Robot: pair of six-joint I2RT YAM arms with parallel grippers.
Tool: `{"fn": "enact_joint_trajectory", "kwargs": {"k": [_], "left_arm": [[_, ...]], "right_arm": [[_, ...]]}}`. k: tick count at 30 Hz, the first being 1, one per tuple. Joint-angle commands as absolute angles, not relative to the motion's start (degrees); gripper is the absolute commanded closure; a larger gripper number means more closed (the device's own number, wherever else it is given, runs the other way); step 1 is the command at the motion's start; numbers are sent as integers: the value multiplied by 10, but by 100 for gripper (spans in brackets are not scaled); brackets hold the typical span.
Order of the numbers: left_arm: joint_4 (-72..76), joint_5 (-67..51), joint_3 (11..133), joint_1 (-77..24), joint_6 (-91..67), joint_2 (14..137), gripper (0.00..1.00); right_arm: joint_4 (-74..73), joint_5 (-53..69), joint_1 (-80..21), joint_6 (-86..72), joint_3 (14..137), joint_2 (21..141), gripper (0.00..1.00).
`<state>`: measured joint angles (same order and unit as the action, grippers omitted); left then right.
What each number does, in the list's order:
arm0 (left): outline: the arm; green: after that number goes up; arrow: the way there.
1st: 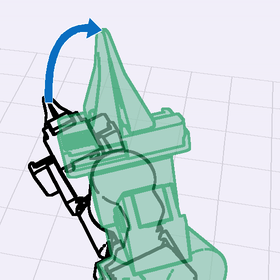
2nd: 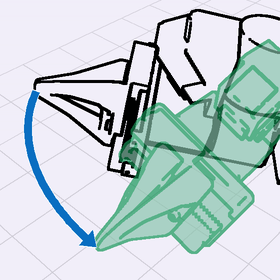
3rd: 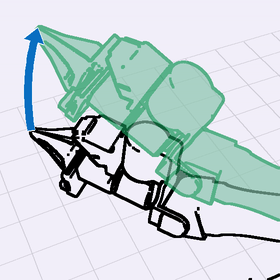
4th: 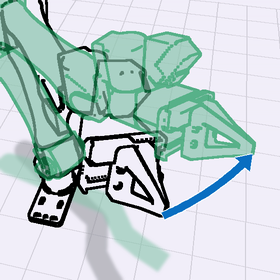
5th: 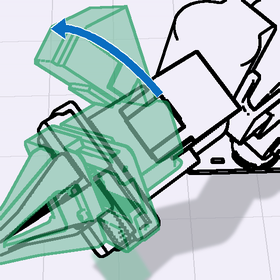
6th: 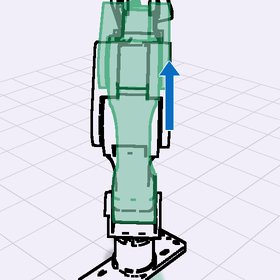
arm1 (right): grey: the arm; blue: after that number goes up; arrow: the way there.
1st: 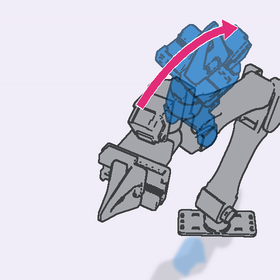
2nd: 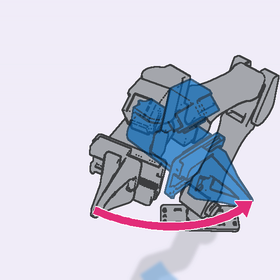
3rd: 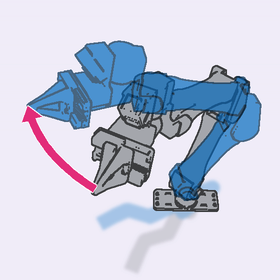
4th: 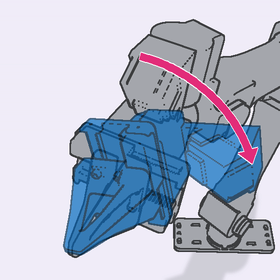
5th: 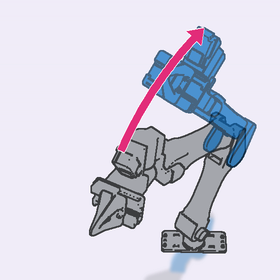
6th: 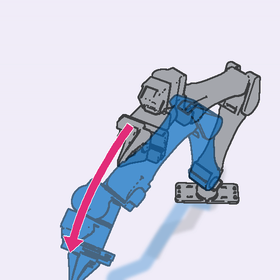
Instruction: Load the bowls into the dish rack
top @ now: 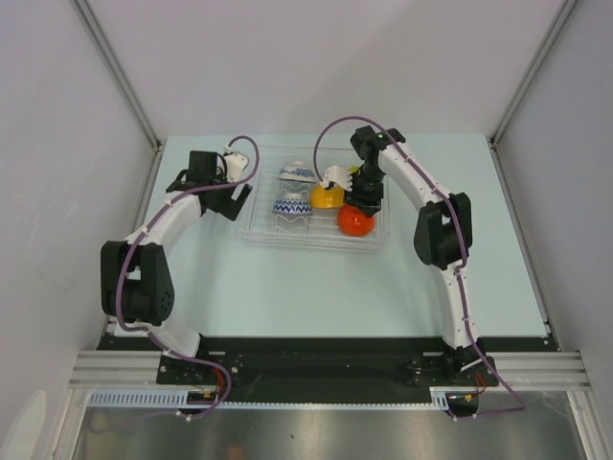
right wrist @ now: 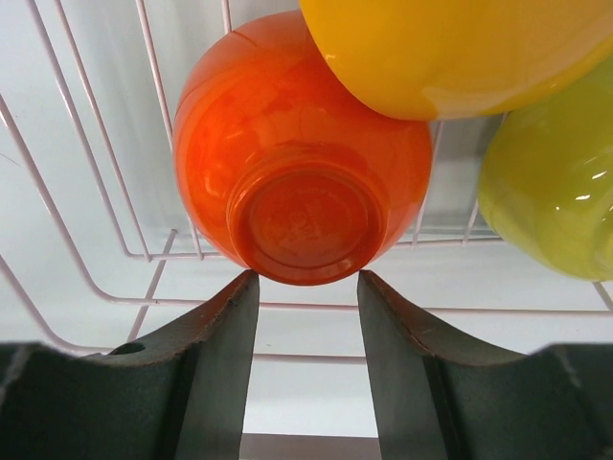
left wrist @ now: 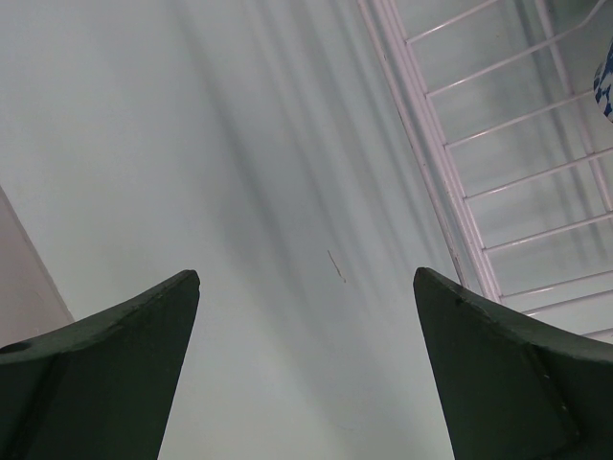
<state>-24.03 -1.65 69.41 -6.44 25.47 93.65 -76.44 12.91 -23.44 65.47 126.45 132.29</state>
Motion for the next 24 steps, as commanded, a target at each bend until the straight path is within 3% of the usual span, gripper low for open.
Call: {"fn": "enact_joint_trajectory", "kwargs": {"k": [1,13,24], "left_arm": [[-243,-47,689,-82,242,932,0],[-240,-42,686,-82,243,928,0],[-236,-42,683,-87,239,933,0]], "right_arm": [[-869,120,-237,670,1274,1276,49],[-828,112,-228,661,1329,1268,49],[-659,113,-242,590,1283,1284,50]]}}
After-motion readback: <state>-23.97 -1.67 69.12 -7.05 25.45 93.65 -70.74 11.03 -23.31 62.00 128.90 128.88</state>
